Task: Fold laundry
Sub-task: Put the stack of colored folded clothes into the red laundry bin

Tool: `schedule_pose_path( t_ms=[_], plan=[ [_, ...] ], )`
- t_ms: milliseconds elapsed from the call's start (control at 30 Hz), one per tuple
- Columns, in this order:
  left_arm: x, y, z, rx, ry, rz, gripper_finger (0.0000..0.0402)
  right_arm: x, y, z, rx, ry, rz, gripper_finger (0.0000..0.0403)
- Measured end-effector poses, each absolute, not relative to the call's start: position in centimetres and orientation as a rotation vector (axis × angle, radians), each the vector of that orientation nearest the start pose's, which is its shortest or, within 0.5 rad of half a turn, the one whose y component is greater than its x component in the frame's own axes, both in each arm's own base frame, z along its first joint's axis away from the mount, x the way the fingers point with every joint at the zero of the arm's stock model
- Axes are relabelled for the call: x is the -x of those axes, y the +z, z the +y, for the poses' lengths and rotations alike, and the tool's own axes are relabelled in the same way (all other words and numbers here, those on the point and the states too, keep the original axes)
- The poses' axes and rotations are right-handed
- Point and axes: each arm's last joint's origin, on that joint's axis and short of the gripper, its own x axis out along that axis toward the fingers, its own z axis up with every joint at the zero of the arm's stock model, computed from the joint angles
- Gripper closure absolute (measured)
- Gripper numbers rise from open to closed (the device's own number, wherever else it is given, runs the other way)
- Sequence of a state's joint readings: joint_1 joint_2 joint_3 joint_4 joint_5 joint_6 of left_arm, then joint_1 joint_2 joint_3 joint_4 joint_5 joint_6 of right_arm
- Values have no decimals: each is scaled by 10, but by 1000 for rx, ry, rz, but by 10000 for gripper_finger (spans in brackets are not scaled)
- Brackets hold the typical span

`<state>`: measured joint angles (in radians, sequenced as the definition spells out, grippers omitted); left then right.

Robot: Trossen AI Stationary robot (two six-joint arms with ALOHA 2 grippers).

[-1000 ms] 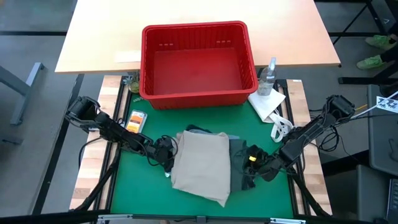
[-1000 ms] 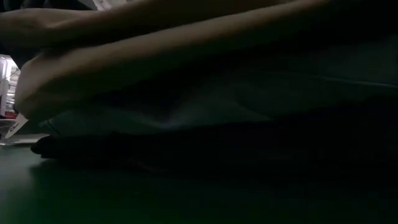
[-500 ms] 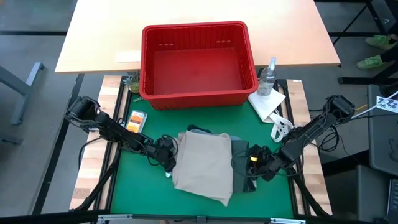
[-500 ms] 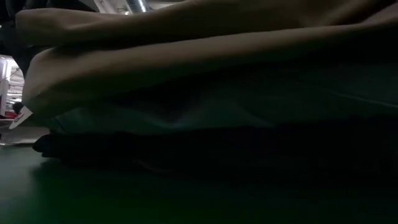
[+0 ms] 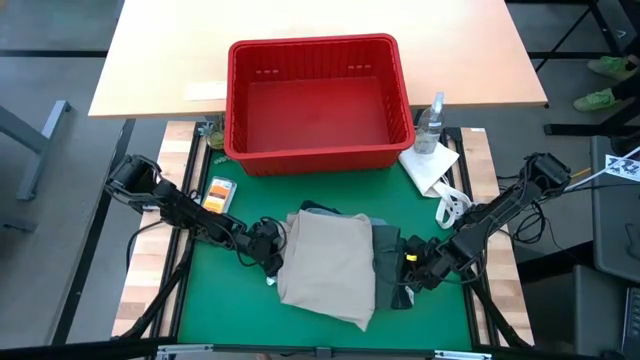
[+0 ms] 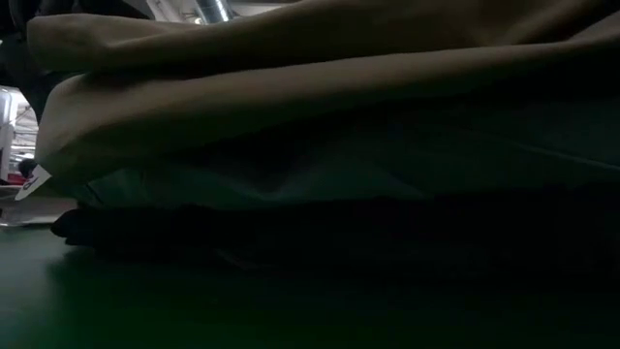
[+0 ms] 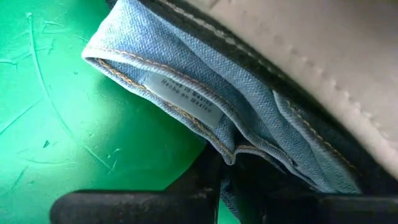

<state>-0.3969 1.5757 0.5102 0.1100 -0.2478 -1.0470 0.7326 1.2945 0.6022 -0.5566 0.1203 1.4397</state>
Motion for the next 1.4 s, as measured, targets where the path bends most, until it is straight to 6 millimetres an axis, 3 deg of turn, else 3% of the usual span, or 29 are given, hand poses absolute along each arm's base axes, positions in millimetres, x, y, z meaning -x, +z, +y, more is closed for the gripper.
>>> schedule_pose_path(
  t_ms=[533,1033,1167,1333,1400],
  plan=[
    [-232,104,-90,673,335,861,378,-152,148,132,-740,-384,1238,236],
    [-235,106,-91,698,306,826,378,-151,134,129,-816,-383,1123,238],
    [-238,109,-93,724,271,792,381,-157,136,130,-784,-350,1020,276],
    [-240,114,-95,748,234,764,391,-161,138,131,-754,-350,909,381],
    [-239,118,-95,755,214,757,393,-162,139,131,-742,-347,886,390]
  ],
)
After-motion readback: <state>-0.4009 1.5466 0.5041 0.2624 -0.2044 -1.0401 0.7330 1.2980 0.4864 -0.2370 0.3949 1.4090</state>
